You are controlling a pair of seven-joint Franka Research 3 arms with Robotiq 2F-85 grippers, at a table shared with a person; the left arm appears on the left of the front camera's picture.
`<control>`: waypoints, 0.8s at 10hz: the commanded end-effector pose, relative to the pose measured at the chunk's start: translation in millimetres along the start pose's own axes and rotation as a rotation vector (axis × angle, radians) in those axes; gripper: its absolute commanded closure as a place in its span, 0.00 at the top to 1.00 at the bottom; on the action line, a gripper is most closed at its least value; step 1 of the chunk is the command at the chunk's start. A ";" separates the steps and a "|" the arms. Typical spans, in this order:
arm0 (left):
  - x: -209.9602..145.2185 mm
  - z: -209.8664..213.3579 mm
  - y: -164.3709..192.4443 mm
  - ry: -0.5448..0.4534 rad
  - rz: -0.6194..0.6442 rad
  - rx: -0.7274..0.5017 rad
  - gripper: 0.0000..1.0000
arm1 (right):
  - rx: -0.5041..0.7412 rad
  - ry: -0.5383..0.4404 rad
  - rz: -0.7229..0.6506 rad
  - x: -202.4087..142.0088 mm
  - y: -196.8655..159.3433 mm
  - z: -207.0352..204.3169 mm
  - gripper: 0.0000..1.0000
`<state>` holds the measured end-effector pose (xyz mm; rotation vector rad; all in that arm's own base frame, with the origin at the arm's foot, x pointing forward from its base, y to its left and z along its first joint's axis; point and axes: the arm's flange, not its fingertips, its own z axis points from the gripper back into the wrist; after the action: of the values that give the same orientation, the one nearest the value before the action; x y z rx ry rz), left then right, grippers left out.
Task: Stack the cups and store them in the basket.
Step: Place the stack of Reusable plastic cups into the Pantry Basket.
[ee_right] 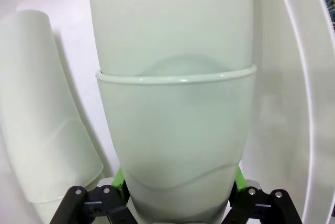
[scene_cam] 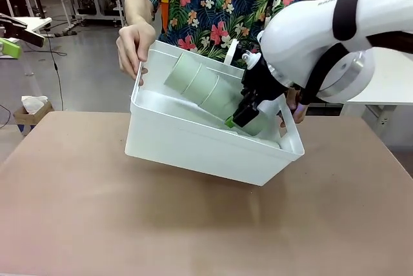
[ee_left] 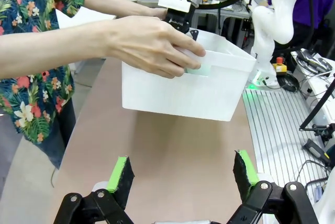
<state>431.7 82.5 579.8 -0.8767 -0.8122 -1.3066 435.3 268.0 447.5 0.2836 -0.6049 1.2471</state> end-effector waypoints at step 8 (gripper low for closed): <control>3.9 1.2 -1.8 -0.004 0.011 -0.003 1.00 | -0.027 0.103 -0.013 -18.0 11.7 -12.2 0.85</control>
<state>431.7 82.5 579.8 -0.8767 -0.8122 -1.3066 433.4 263.6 424.1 0.2267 -0.5341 1.2548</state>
